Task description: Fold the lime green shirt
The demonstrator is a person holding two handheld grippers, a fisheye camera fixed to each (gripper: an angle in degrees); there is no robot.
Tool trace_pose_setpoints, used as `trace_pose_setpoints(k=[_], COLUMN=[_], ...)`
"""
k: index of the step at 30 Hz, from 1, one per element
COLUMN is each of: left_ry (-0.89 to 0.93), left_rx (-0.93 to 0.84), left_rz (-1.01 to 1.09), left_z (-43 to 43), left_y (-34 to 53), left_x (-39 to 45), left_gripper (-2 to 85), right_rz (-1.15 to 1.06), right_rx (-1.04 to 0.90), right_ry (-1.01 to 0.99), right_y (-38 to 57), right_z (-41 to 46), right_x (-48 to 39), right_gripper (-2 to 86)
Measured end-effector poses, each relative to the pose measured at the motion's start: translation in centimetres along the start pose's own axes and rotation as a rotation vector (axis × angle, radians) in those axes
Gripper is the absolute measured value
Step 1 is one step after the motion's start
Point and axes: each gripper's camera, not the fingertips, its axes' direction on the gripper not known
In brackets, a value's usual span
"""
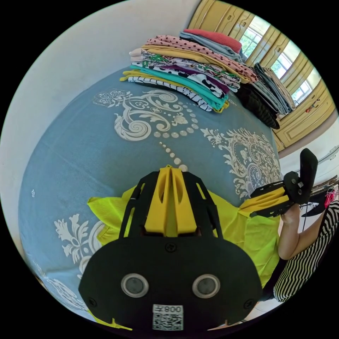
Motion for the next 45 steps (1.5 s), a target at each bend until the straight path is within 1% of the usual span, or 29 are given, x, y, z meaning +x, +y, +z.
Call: trace_pose_setpoints(k=[3,6,9,11,14,15,16,17,18,20,23,25,27,29,30,31,32,34,35,37,38,40,41,43,45], left_ry=[-0.034,0.003,0.086,0.113,0.03,-0.004,-0.02,-0.023,-0.021,-0.026,-0.016,0.02,0.06,0.09,0.087,0.04,0.018,0.039,0.053,0.067,0.065,0.049,0.05,0.083,0.094], left_rx=[0.043,0.068,0.074,0.072,0.012,-0.021,-0.022,-0.003,0.012,0.033,0.107,0.174,0.201,0.179,0.129,0.057,0.028,0.069,0.086,0.174,0.172,0.058,0.052,0.144,0.239], left_rz=[-0.006,-0.03,-0.043,-0.014,0.019,0.02,0.034,0.029,0.006,-0.006,-0.012,-0.013,-0.009,0.01,0.027,0.025,0.022,0.006,-0.001,-0.02,-0.022,-0.05,-0.06,-0.108,-0.17], left_z=[-2.5,-5.5,-7.4,-8.0,-7.5,-7.0,-7.0,-7.4,-8.0,-9.2,-12.3,-15.1,-16.7,-17.5,-17.3,-16.7,-16.5,-18.2,-18.9,-21.8,-22.1,-22.0,-22.3,-25.9,-29.4], left_y=[1.3,3.5,5.7,6.7,7.0,6.8,6.6,6.6,6.5,6.6,7.7,9.3,10.6,11.6,12.0,12.2,12.3,12.8,12.8,13.4,13.5,13.5,13.7,15.3,17.8], left_x=[1.3,1.9,2.8,4.2,6.9,7.7,8.4,8.6,8.9,9.5,10.8,12.2,13.5,15.0,16.0,16.8,17.1,17.8,17.9,18.4,18.5,18.6,18.7,19.2,19.7], left_gripper=[3.7,5.5,5.9,5.3,3.7,3.1,2.6,2.3,1.8,1.4,1.1,1.0,0.9,0.7,0.6,0.5,0.4,0.4,0.4,0.4,0.4,0.5,0.5,0.7,1.0], right_rz=[0.032,0.038,-0.02,-0.102,-0.192,-0.199,-0.175,-0.13,-0.11,-0.072,-0.076,-0.11,-0.133,-0.146,-0.15,-0.155,-0.14,-0.142,-0.132,-0.122,-0.109,-0.088,-0.069,-0.069,-0.053], right_rx=[0.036,0.105,0.134,0.126,0.107,0.093,0.046,-0.024,-0.053,-0.001,0.059,0.093,0.103,0.043,0.019,-0.029,-0.054,-0.073,-0.032,0.021,0.014,-0.042,-0.011,0.026,0.114], right_ry=[0.014,0.033,-0.001,-0.062,-0.111,-0.105,-0.06,0.019,0.056,0.027,0.083,0.017,-0.037,-0.035,-0.033,-0.024,0.011,0.061,0.081,0.064,0.038,0.009,-0.013,-0.005,-0.002], right_y=[-0.3,-0.6,-1.1,-1.7,-2.6,-2.8,-3.3,-3.8,-3.9,-4.1,-4.2,-4.4,-4.7,-5.4,-5.6,-6.0,-6.3,-6.5,-6.6,-6.6,-6.7,-7.1,-7.0,-6.8,-6.3], right_z=[0.1,-0.4,-0.2,0.7,2.0,2.6,4.1,5.8,6.5,6.2,5.9,6.0,6.6,8.5,9.1,10.4,11.5,12.4,12.2,12.1,12.8,14.8,14.9,14.5,13.5], right_x=[0.8,1.1,0.6,-0.2,-1.3,-1.3,-1.0,-0.3,0.1,1.2,1.4,1.4,1.6,2.1,2.2,2.3,2.6,2.8,3.1,3.8,4.7,6.0,6.6,7.2,7.9], right_gripper=[1.7,2.6,3.1,2.5,1.1,0.9,0.6,0.5,0.4,0.2,0.2,0.2,0.2,0.2,0.2,0.1,0.1,0.2,0.2,0.2,0.2,0.2,0.2,0.2,0.2])
